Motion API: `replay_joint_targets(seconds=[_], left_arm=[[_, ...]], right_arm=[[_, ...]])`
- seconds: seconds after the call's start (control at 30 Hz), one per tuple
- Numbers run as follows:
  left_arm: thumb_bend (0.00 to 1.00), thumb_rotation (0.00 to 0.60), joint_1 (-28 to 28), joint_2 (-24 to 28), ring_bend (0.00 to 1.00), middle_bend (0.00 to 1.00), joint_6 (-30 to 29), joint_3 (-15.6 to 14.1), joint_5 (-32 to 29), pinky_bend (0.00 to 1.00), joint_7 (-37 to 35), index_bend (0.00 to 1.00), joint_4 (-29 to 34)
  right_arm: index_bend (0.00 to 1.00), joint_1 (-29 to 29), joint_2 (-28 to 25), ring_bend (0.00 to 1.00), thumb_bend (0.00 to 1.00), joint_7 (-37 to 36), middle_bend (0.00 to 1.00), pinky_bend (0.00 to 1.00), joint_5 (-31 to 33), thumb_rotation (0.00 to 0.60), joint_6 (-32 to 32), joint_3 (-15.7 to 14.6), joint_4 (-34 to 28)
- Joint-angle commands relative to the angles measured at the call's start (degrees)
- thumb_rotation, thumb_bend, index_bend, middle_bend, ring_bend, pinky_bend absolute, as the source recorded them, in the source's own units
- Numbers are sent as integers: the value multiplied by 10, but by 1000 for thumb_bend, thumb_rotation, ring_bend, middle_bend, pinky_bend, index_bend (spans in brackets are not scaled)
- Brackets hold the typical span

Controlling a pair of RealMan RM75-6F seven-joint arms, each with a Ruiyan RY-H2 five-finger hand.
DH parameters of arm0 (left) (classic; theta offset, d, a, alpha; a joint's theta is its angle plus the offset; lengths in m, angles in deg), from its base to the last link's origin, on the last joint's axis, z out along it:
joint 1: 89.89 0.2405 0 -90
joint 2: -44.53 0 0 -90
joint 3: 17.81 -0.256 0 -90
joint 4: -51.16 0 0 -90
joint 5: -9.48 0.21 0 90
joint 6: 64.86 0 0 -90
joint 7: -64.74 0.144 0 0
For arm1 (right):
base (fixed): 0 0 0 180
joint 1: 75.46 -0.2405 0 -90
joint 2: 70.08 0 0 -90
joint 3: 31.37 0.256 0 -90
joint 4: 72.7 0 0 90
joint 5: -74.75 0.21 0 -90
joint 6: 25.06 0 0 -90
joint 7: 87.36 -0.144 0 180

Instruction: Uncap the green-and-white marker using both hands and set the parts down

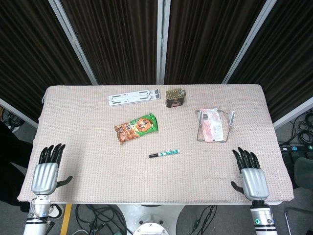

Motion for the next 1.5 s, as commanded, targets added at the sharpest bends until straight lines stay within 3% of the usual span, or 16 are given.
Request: replay_joint_targets(seconds=[0.03, 0.53, 0.73, 0.83, 0.97, 1.13, 1.23, 1.5], left_arm=[[0, 600, 1, -1, 0, 43, -1, 0, -2, 0, -2, 37, 0], [0, 600, -5, 14, 0, 43, 17, -4, -17, 0, -7, 37, 20], [0, 600, -2, 2, 0, 43, 23, -7, -29, 0, -15, 37, 6], [0, 600, -3, 3, 0, 43, 24, -6, -32, 0, -16, 37, 6], [0, 600, -5, 6, 0, 43, 29, -3, -41, 0, -21, 37, 10], [0, 600, -8, 7, 0, 43, 36, -1, -50, 0, -23, 37, 12], [0, 600, -11, 2, 0, 43, 39, 2, -55, 0, -27, 37, 8], [0, 600, -14, -2, 0, 43, 45, 2, -58, 0, -40, 37, -4]], right_arm=[[0, 0, 3, 0, 26, -6, 0, 0, -5, 600, 5, 2, 5], [0, -29, 1, 0, 26, 5, 26, 0, -7, 600, -22, 17, -32], [18, -82, -9, 3, 29, 36, 112, 0, 29, 600, -83, 59, -62], [68, -124, -12, 75, 48, 49, 172, 0, 67, 600, -132, 91, -65], [107, -179, 1, 166, 82, 70, 226, 0, 100, 600, -182, 121, -41], [241, -241, 26, 231, 144, 110, 335, 2, 130, 600, -234, 136, 3], [339, -272, 55, 339, 165, 122, 449, 65, 139, 600, -254, 133, 38], [395, -307, 124, 385, 178, 153, 483, 81, 161, 600, -259, 107, 97]])
